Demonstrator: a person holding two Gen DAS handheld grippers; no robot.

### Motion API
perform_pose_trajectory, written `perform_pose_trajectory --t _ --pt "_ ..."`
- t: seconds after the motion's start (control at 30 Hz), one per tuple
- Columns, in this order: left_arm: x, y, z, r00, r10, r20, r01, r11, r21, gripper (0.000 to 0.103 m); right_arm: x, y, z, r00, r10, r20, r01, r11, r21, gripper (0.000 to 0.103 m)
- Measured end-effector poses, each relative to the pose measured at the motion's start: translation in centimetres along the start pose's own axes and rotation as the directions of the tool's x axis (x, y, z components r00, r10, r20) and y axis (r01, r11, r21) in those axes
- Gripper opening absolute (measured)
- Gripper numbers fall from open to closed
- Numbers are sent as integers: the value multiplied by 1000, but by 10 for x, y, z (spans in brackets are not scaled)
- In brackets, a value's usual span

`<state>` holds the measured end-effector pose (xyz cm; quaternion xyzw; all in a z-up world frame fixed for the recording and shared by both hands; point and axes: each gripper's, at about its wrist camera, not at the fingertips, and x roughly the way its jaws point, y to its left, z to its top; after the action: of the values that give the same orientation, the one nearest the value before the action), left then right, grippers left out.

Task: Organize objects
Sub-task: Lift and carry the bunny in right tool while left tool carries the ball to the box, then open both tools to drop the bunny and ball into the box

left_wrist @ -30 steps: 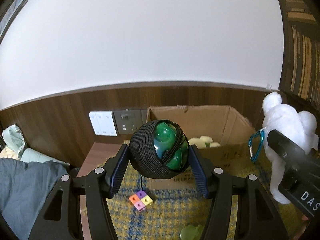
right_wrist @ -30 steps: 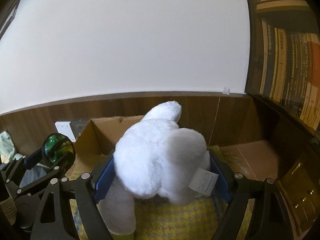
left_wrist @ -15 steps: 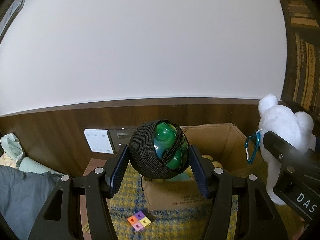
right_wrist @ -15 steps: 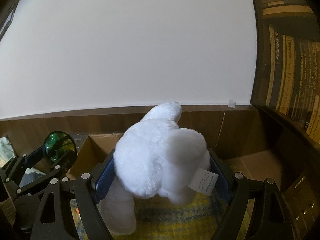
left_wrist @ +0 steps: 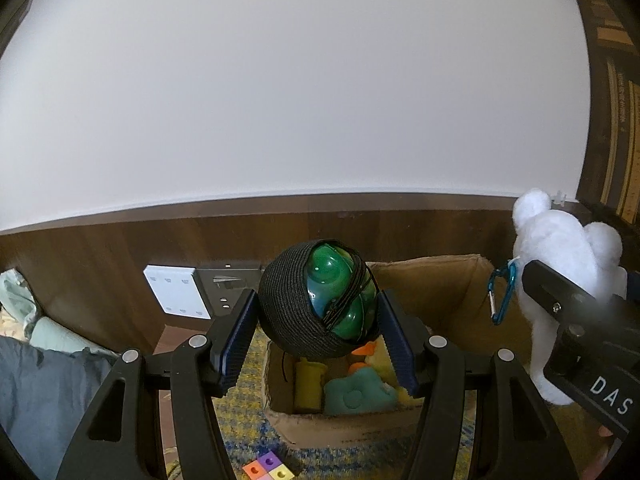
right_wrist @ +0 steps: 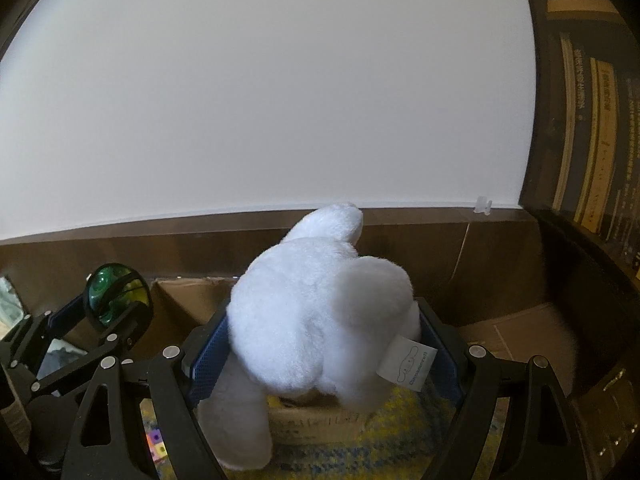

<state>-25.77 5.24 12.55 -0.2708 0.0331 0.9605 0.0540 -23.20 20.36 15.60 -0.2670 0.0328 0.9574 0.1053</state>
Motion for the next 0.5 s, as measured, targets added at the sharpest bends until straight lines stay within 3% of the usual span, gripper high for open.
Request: perform_pose_trajectory --t 0.27,0.5 --pt "16 2 1 1000 0 -23 0 1000 -9 62 17 5 2 999 23 -27 -23 1000 -6 89" --pt "6 3 4 999 43 31 -43 999 -7 87 16 -1 7 1000 0 -2 0 1000 15 101"
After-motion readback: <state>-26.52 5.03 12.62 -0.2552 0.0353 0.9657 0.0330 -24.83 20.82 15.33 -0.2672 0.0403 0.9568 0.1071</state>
